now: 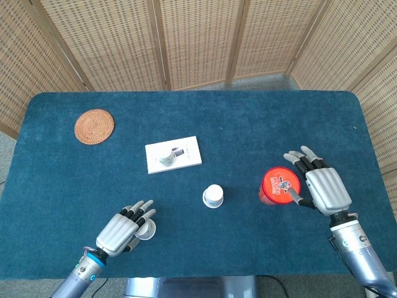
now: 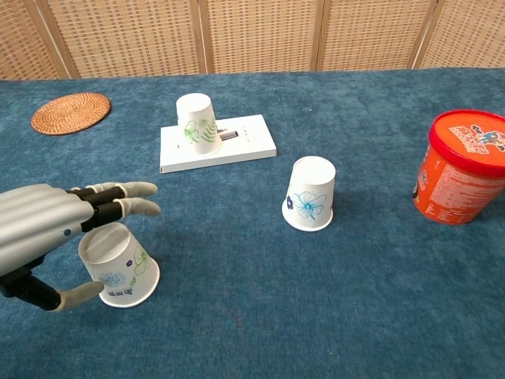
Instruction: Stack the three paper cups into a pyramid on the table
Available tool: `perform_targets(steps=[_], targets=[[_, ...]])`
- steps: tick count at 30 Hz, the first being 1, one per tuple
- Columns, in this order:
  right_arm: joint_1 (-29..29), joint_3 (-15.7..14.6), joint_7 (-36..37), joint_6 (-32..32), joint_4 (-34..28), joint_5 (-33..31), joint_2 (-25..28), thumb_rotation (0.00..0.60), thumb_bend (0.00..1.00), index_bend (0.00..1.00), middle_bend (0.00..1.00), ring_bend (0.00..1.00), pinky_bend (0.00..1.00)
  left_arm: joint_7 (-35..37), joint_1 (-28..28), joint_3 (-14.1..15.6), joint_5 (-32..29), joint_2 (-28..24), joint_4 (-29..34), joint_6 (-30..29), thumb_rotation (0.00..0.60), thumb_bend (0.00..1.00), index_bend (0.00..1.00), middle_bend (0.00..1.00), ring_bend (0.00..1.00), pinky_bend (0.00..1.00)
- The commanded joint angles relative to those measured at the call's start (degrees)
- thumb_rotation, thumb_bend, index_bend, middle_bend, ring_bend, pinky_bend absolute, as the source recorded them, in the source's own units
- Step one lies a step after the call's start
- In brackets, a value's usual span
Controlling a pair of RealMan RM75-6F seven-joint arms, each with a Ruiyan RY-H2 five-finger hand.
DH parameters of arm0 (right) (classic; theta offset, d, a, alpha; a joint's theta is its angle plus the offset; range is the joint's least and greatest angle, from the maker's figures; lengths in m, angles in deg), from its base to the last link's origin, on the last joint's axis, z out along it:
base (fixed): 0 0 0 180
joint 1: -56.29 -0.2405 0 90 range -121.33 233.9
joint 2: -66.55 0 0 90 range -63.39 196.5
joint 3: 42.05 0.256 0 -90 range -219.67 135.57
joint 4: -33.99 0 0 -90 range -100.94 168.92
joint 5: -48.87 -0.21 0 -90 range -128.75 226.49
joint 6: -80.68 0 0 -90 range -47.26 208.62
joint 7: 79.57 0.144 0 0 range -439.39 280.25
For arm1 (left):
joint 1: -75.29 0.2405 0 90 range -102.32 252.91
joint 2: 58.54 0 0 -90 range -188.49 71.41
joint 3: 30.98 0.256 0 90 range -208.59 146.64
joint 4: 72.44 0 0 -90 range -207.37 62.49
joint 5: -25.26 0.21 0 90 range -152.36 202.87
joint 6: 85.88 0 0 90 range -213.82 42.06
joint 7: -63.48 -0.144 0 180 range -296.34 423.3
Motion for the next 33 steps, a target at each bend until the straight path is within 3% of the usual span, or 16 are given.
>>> perform_targets(steps=[1,9,19,33], targets=[[0.13,0.21,0.15,0.24,0.01,-0.15,0.13,0.600,0.39,0.16,0.18,0.00,0.22,0.18,-0.76,0.08,-0.40,1.22,-1.13,0.36,0.600,0.41,0.16,0.06,0.08,0.32],[0.65,0.65,0.31,0.58,0.01,-0.27,0.14,0.600,0.39,0.17,0.18,0.00,0.22,-0.01,-2.18,0.00,-1.12,3.15,-1.86,0.37,0.600,0.41,0.25,0.11,0.14,0.44],[1.05,1.21,0.17,1.05,-0.13,-0.69,0.35,0.600,0.39,0.17,0.18,0.00,0.22,1.57,-3.06,0.44,-2.01,3.37,-2.40,-0.15,0.600,0.43,0.34,0.18,0.23,0.52],[1.33,2.00,-0.17,1.51,-0.38,-1.25,0.45,0.600,0.39,0.17,0.18,0.00,0.22,3.34,-4.57,-0.39,-2.40,2.29,-1.04,-1.46,0.600,0.43,0.37,0.20,0.25,0.54]])
